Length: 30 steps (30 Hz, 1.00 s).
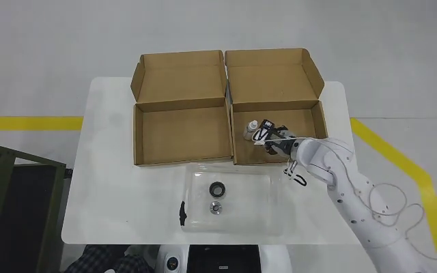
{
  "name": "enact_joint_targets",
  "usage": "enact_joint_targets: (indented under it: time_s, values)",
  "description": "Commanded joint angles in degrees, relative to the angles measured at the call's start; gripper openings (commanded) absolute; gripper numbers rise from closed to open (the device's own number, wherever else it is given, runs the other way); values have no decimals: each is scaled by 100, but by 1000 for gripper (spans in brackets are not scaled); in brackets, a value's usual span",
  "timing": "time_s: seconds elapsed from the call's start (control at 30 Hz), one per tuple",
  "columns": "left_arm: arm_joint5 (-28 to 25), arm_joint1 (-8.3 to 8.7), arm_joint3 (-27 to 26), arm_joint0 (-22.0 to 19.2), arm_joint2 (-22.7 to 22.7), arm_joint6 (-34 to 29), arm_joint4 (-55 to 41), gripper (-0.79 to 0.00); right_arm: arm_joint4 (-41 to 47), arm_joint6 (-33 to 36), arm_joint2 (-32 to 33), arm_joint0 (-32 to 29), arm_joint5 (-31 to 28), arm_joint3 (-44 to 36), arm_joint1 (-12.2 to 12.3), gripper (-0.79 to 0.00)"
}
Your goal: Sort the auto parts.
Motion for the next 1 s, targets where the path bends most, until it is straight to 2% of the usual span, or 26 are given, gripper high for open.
enact_joint_targets:
  time_s: [0.0, 0.53, 0.73, 0.97]
  values:
    - [0, 0, 0, 0, 0, 0, 0, 0, 46, -5, 123, -96, -1, -164, 22, -403]
    - [0, 0, 0, 0, 0, 0, 0, 0, 718, -298, 987, -1426, -156, -1943, 193, -394]
    - [0, 0, 0, 0, 0, 0, 0, 0, 684, -519, 914, -1928, -323, -2464, 221, -385]
    - [0, 0, 0, 0, 0, 0, 0, 0, 352, -785, 481, -2182, -414, -2558, 207, -394]
